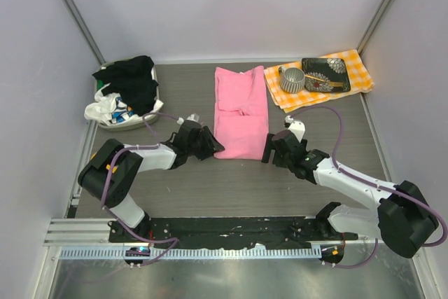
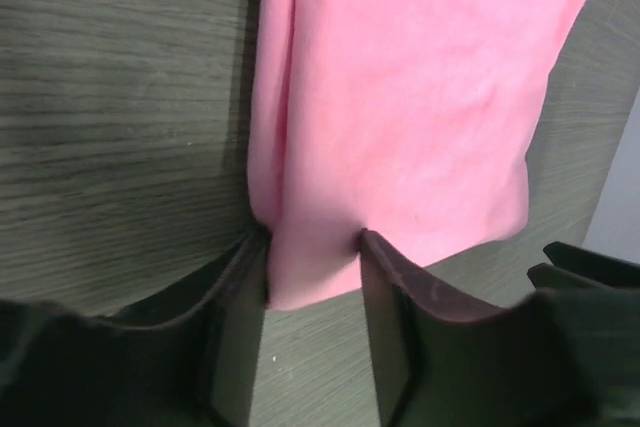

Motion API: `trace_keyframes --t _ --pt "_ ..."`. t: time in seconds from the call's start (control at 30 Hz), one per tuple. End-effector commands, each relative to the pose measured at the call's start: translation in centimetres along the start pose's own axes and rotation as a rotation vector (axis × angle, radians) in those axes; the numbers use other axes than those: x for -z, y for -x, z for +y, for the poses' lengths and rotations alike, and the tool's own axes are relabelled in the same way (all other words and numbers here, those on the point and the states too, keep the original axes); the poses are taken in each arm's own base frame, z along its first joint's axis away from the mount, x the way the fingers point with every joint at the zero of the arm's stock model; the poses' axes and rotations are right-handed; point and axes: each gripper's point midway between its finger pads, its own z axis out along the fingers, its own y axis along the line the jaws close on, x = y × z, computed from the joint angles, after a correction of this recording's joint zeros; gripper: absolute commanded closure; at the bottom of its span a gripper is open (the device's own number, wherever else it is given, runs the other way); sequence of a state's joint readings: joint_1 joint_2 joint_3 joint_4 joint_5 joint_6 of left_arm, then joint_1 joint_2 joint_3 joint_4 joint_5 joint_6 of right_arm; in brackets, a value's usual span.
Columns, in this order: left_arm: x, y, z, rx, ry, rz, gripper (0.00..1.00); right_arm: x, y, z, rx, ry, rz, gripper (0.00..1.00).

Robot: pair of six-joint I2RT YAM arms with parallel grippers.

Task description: Fold and stack the t-shirts

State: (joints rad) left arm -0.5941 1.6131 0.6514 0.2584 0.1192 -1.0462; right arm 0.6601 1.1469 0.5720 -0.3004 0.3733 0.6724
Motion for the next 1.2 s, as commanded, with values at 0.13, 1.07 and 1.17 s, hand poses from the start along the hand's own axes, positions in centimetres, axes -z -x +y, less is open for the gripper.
trace_keyframes --t 0.13,1.07,1.17 --pt "-0.9 -3.1 5.4 0.004 0.166 0.097 1.00 -0.6 0.3 0.2 -0.035 -0.002 -0.028 0.06" --pt "-0.9 -3.9 6.2 0.006 0.165 0.122 1.00 -5.2 -2.0 2.4 -0.173 0.052 0.000 0.45" --pt "-0.8 -3.9 6.2 0.010 0.163 0.124 1.00 -5.1 -2.2 2.2 -0.172 0.050 0.002 0.66"
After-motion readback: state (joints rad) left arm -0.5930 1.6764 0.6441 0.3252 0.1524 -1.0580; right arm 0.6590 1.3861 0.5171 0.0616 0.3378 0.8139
